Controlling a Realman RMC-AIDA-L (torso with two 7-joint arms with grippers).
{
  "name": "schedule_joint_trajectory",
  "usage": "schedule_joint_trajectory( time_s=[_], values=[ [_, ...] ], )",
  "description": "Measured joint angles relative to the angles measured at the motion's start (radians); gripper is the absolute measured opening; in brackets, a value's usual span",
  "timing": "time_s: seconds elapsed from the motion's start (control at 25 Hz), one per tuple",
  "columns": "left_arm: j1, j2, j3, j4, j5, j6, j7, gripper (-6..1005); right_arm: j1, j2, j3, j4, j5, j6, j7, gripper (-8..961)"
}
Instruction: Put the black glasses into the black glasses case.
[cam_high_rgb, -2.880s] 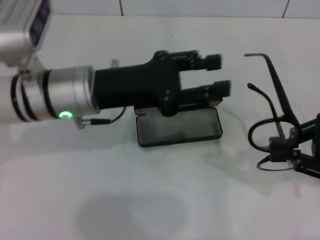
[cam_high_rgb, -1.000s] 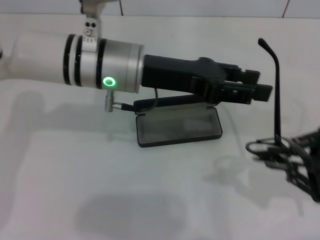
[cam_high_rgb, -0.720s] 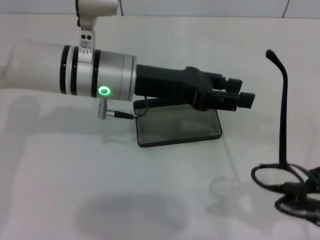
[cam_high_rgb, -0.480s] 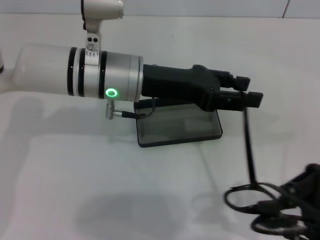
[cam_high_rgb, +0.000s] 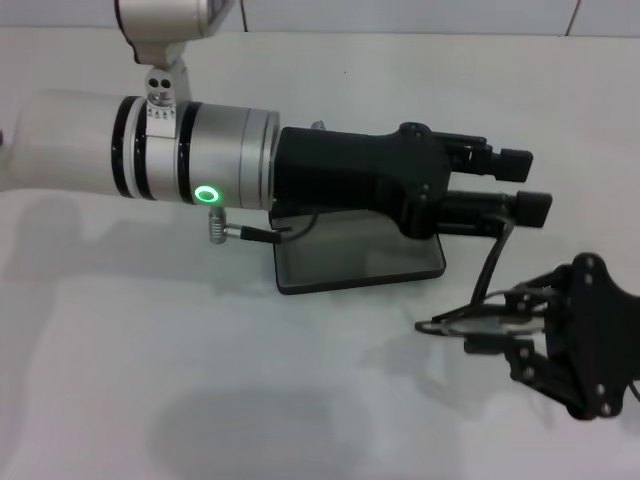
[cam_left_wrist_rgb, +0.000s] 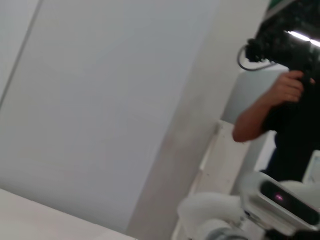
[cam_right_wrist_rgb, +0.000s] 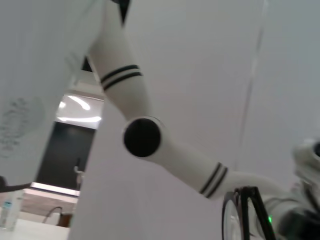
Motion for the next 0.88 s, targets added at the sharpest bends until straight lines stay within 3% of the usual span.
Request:
schedule_joint_trajectory(
  time_s=[0.28,0.56,0.76,0.88],
  values=[
    [-0.009,0.002,0.056,0.006,0.011,0.010,0.009,563,-0.001,-0.004,0.004,-0.008,0.005,0.032,0.033,146],
    [-0.013,0.005,0.058,0.010,0.017,0.010,0.010,563,-0.003,-0.005,0.004,-0.009,0.004,0.038,0.034,154],
    [-0.004,0.018,0.034,0.023,0.017,0.006,0.017,562,-0.008,-0.010,-0.002,-0.019,-0.014,0.054,0.031,160],
    [0.018,0.024,-0.036,0.019,0.016,-0.009,0.034,562,-0.037,-0.010,-0.004,-0.081,-0.031,0.096,0.030,164]
  ],
)
